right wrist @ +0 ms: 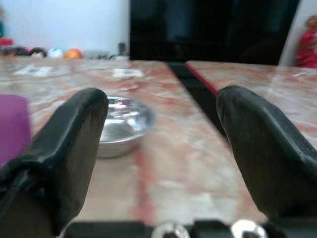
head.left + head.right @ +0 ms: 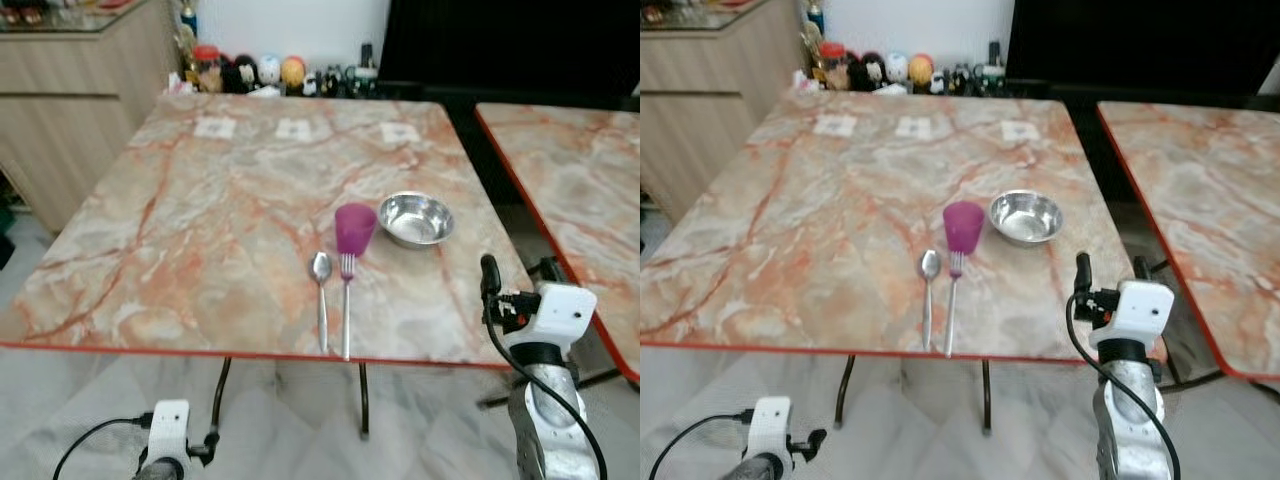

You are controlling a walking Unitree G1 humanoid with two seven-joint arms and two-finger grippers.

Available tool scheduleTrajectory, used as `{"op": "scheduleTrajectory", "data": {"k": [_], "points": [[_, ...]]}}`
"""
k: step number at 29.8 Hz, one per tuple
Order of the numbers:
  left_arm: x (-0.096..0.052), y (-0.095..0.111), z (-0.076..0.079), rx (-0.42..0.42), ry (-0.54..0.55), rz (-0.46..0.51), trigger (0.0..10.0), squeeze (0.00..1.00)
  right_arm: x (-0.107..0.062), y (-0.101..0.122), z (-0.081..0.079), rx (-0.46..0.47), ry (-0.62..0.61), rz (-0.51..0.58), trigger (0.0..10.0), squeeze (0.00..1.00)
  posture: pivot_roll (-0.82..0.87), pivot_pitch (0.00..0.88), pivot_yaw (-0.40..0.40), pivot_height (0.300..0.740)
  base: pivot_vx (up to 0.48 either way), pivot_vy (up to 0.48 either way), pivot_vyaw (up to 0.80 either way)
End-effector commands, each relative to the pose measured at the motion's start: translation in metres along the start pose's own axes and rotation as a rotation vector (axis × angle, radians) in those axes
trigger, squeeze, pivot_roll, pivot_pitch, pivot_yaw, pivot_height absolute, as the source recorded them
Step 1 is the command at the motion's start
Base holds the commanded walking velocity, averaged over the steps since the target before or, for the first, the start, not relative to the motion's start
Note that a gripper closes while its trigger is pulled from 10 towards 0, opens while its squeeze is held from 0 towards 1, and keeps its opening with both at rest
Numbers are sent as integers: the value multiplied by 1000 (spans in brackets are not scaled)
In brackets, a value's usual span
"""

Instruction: Setting the table

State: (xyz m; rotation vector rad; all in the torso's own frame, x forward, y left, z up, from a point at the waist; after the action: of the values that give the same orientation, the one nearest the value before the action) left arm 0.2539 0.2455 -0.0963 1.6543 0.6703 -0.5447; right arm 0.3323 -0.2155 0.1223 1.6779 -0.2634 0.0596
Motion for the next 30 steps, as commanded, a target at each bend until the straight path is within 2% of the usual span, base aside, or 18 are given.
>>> {"op": "scheduleTrajectory", "data": {"k": [1,4,10,15,19,24,30], "points": [[-1,-8,-2,-17,4,-27,10000,0,0,0,-3,-5,13,-2,10000,0,91,24,-34,740,266,0,0],[-2,-9,-3,-18,7,-30,10000,0,0,2,-5,-29,33,5,10000,0,91,23,-35,740,265,0,246],[-2,-9,-3,-19,6,-32,10000,0,0,3,-6,-20,40,7,10000,0,91,23,-36,740,263,0,466],[-2,-11,-2,-20,4,-39,10000,0,5,7,-2,57,-4,15,10000,0,92,23,-35,740,103,0,0],[-2,-12,-1,-19,3,-40,10000,0,8,14,0,69,-12,37,10000,0,90,25,-37,740,0,0,0],[-2,-12,-1,-24,6,-38,10000,0,10,24,23,108,-124,85,10000,0,94,27,-40,740,0,0,0],[-3,-13,-1,-22,6,-42,10000,0,12,50,61,84,-271,170,10000,0,88,31,-37,740,0,0,0]]}}
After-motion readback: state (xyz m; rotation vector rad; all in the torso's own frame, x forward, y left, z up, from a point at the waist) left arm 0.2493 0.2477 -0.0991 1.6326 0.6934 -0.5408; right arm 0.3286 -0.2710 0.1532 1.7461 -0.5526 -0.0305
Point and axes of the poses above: a point about 5 cm out from each wrist's last joint towards the gripper, its own x axis pointing out of the wrist towards the gripper, its own y axis along the axis of the wrist's last joint, z = x × y, the point moved 6 cm from there along x, pointing out of the wrist towards the gripper, and after that the axes turned 7 degrees about x, right-handed, at the moved point
